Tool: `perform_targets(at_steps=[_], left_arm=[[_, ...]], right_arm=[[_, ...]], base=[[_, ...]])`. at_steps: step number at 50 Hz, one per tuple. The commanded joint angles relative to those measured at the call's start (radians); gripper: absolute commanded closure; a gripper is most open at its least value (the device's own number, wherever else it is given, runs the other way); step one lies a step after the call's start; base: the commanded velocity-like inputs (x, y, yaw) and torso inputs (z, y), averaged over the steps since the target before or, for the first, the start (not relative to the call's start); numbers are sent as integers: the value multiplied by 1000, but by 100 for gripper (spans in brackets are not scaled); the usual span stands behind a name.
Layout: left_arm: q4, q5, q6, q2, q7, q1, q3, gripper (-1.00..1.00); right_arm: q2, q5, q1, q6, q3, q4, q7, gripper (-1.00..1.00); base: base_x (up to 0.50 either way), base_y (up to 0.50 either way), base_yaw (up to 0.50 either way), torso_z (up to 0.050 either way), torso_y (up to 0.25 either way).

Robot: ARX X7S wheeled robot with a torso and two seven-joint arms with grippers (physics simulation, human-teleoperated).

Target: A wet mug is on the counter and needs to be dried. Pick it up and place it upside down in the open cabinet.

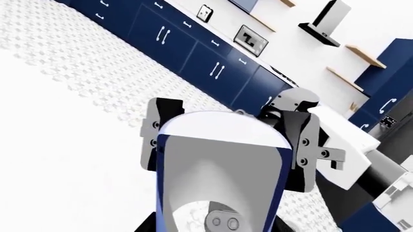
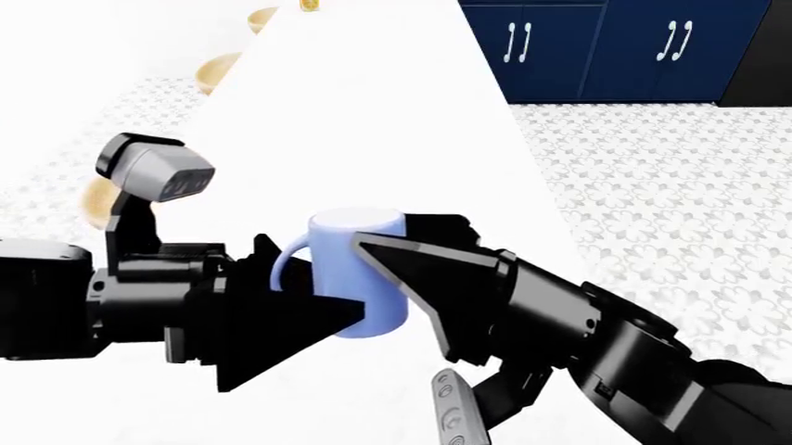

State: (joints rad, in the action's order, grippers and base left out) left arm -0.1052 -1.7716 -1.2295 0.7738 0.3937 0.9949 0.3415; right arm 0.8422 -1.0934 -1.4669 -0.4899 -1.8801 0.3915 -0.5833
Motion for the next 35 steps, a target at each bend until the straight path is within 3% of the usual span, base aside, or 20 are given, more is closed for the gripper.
perform_targets(at_steps=[1, 8, 9, 25, 35], left_arm=[[19, -27, 2, -17, -19, 7, 14, 100], [-13, -57, 15, -2, -64, 6, 3, 100], [-17, -61, 16, 4, -64, 7, -1, 100], [-88, -88, 30, 115, -62, -34, -65, 100], [-214, -84, 105, 204, -129, -139, -158, 100]], right_arm=[[-2, -17, 0, -6, 6, 0, 3, 100], [13, 0, -3, 1, 17, 24, -12, 100], [19, 7, -4, 3, 20, 29, -17, -100], [103, 64, -17, 10, 51, 54, -47, -100], [162, 176, 28, -79, 109, 109, -52, -100]], base=[[0, 0, 0, 0, 0], [0, 0, 0, 0, 0], [0, 0, 0, 0, 0], [0, 0, 0, 0, 1], [0, 0, 0, 0, 0]])
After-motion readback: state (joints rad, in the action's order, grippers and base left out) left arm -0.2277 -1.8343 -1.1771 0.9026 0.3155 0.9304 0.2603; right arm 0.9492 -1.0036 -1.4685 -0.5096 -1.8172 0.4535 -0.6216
